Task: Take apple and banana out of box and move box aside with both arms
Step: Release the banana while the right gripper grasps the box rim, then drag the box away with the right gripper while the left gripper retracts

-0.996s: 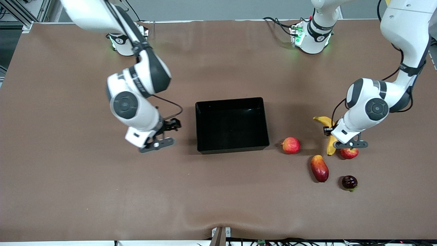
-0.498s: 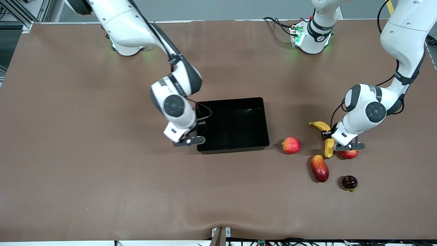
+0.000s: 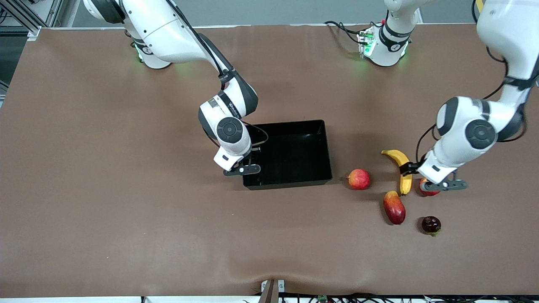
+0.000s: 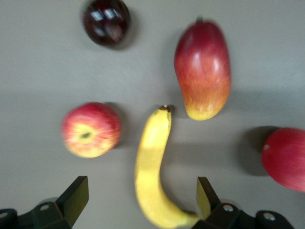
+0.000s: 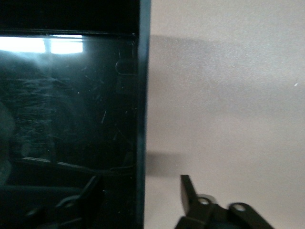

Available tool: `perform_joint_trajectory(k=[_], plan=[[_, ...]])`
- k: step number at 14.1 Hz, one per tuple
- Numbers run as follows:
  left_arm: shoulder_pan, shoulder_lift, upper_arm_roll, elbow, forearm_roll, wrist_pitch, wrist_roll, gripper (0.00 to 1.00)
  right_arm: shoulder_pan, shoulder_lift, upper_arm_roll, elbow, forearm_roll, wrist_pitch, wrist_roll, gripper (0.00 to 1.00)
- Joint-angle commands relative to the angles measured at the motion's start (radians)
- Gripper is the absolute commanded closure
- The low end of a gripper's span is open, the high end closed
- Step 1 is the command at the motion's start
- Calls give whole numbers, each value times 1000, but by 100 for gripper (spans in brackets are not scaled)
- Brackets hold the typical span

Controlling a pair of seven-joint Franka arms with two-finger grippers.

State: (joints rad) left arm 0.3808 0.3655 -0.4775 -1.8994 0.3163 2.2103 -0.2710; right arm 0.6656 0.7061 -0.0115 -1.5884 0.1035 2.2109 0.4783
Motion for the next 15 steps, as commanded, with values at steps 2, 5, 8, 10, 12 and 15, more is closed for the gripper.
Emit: perform_joint_trajectory(k=[2,5,8,10,12,15], plan=[[0,-66,-25,190,-17,-228,24,0,6,-8,-1,-74,41,137,11,100],[0,-68,-47,382,-17,-416,24,0,2,-27,-2,-93,41,139,10,100],[4,-88,-70,514,-20,-581,58,0,-50,-121,-4,-136,41,122,8,100],[4,-157,-69,517,-28,-613,72,0,-130,-189,-7,-137,39,28,-21,100],[7,-210,-64,519,-110,-635,110,0,-225,-243,-7,-139,39,-35,-111,100],[0,-281,-24,510,-178,-652,163,0,-392,-289,-10,-139,36,-103,-239,100]])
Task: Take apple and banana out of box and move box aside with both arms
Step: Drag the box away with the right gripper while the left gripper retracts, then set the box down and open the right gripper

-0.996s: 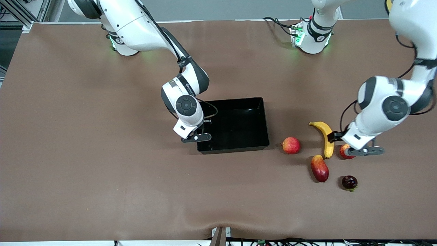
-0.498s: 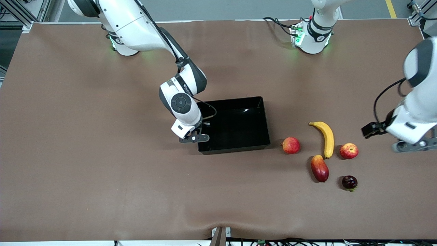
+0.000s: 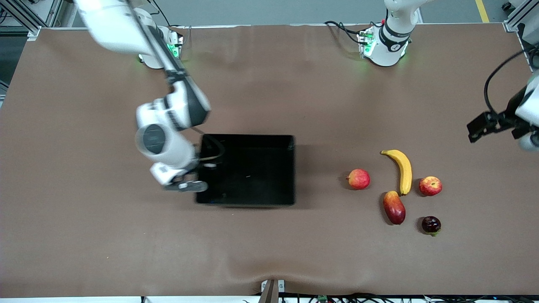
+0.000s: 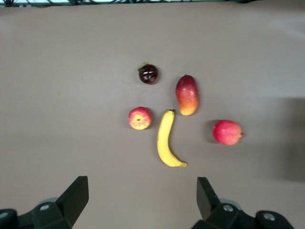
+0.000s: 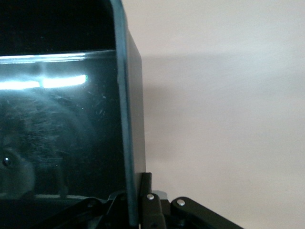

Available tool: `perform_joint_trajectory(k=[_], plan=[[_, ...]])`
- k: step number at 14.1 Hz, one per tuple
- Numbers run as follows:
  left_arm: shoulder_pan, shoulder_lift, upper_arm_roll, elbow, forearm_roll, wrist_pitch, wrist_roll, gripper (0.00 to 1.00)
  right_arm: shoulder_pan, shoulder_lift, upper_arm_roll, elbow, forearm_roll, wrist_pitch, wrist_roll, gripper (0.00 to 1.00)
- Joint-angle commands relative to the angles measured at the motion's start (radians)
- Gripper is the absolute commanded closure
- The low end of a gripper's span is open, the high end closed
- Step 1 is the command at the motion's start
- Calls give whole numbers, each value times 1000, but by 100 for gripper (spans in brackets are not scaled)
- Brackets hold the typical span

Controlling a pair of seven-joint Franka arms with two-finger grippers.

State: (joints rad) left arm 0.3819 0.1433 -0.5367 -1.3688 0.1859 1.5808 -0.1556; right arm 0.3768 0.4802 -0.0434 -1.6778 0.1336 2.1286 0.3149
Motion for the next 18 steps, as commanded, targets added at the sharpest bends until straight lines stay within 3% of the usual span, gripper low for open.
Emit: perform_joint_trajectory(k=[1,3,6,10,14,18], plan=[[-68,-88,106,-32,-69,-39,57,0,-181,-71,23,-49,5,-29,-135,100],[-194,-114,248,-38,-112,-82,70,0,-319,-61,25,-49,6,-35,-337,100],[-322,-140,366,-52,-128,-128,84,0,-465,-42,25,-48,9,-35,-483,100],[-475,-221,518,-151,-129,-130,84,0,-587,1,24,-48,8,-36,-552,100],[-482,-249,529,-176,-135,-130,73,0,-628,60,22,-43,0,-12,-606,100],[-472,-212,529,-171,-143,-96,74,0,-630,98,20,-46,0,50,-588,100]])
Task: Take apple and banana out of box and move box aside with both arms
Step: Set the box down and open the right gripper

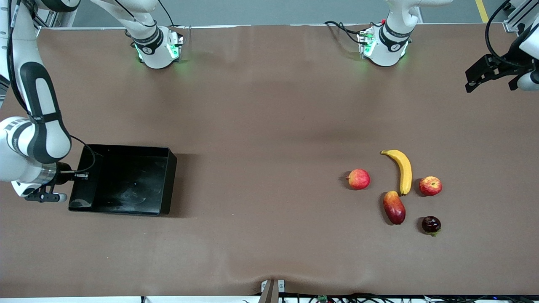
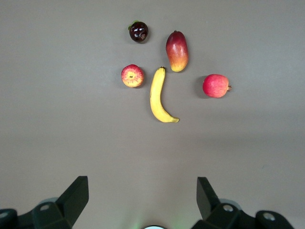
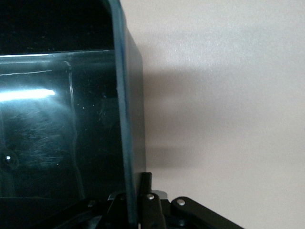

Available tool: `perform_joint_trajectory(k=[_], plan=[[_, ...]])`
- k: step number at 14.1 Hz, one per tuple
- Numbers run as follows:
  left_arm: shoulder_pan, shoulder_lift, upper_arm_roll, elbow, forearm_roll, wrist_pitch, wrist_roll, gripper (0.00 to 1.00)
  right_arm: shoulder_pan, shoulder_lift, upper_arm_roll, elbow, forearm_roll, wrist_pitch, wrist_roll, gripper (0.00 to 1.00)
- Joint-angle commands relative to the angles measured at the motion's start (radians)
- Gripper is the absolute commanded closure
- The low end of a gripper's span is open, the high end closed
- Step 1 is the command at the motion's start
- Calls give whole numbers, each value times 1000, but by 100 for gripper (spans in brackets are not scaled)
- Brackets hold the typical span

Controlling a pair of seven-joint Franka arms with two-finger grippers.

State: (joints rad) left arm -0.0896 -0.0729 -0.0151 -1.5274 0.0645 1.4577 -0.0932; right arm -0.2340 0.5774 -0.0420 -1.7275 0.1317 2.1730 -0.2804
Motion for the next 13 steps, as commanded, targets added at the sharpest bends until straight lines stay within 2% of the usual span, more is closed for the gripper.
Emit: perform_joint_trajectory(k=[1,4,5,7,10,13], plan=[[1,8,7,-13,-22,39,12,0,-19,9,19,3,3,7,9,100],[-1,28,7,-14,-20,82,9,0,-19,32,8,2,3,16,35,99],[-1,41,7,-13,-14,88,9,0,-18,33,8,2,2,13,35,76],[2,45,7,-14,-17,90,9,0,-8,19,8,8,0,11,29,2],[-2,68,6,-13,-22,90,4,0,2,-52,11,22,-4,4,23,0],[-18,78,-5,-7,-23,85,3,0,76,-157,11,28,-9,-37,32,0]])
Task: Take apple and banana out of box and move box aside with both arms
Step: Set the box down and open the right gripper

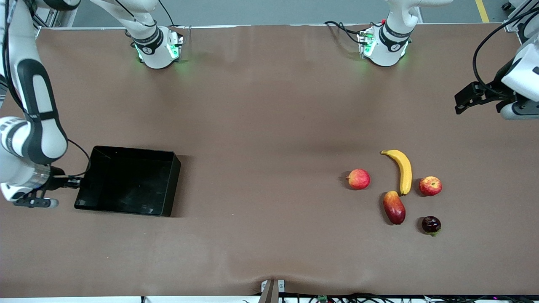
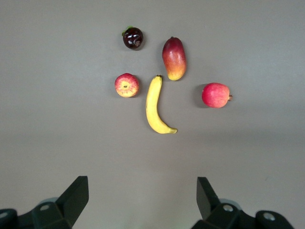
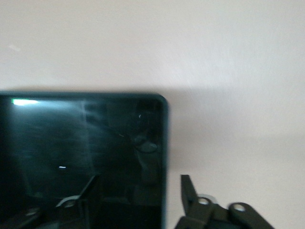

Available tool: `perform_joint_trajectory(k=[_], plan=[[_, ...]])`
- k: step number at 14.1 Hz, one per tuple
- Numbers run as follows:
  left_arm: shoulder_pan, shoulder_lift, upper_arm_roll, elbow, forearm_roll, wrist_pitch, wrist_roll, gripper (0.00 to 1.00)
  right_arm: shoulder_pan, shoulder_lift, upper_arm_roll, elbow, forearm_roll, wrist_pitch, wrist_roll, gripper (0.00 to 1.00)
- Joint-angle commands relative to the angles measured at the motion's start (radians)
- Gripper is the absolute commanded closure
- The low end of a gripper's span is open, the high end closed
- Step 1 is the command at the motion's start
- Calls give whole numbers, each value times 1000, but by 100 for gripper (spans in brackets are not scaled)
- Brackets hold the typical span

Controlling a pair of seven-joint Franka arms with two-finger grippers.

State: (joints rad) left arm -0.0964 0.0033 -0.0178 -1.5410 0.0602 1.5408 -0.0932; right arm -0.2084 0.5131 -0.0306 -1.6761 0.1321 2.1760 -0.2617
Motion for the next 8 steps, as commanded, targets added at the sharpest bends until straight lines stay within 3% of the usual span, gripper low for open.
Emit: perform_joint_trajectory(k=[1,4,8], plan=[[-6,1,-11,9,-19,-1,3,0,81,-125,0,-24,-11,-56,15,0],[9,-2,-11,7,-34,-4,-39,0,142,-198,0,-25,-11,-114,65,0],[21,-14,-5,7,-34,-5,-39,0,207,-316,1,-25,-41,-296,238,0]])
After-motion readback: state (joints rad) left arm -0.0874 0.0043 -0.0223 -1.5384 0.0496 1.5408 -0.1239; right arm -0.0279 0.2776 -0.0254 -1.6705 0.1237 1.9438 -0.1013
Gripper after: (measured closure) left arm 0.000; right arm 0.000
